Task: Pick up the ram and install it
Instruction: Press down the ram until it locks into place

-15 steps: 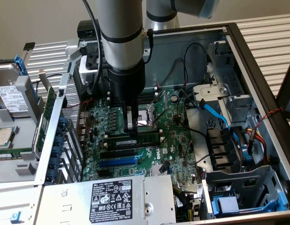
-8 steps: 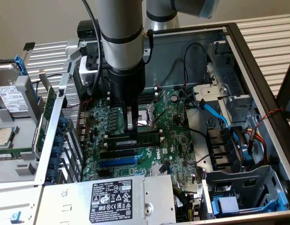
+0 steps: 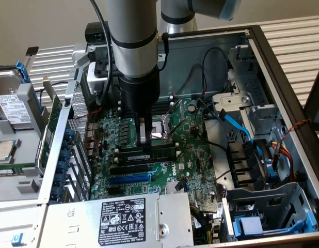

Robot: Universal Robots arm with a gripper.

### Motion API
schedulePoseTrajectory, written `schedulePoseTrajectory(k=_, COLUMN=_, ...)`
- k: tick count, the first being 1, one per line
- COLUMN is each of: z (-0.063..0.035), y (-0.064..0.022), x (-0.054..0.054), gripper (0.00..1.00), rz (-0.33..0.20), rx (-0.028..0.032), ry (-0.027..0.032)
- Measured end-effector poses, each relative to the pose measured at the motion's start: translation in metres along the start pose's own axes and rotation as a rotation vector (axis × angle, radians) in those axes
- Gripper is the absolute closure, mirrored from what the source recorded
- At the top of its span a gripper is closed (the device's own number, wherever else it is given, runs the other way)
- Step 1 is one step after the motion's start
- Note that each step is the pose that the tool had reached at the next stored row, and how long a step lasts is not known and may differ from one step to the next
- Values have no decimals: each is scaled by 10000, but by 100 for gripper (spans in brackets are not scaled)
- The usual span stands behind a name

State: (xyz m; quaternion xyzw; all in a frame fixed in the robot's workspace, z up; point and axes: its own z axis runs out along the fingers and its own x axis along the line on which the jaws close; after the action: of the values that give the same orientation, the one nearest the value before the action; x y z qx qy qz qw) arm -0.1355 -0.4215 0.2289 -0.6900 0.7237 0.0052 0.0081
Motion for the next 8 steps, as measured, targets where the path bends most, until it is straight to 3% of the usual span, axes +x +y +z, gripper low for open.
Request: schedulePoseTrajectory(k=8, z=30, y=1, x=1, gripper=89, rz=-1, rx=-1, ry=4)
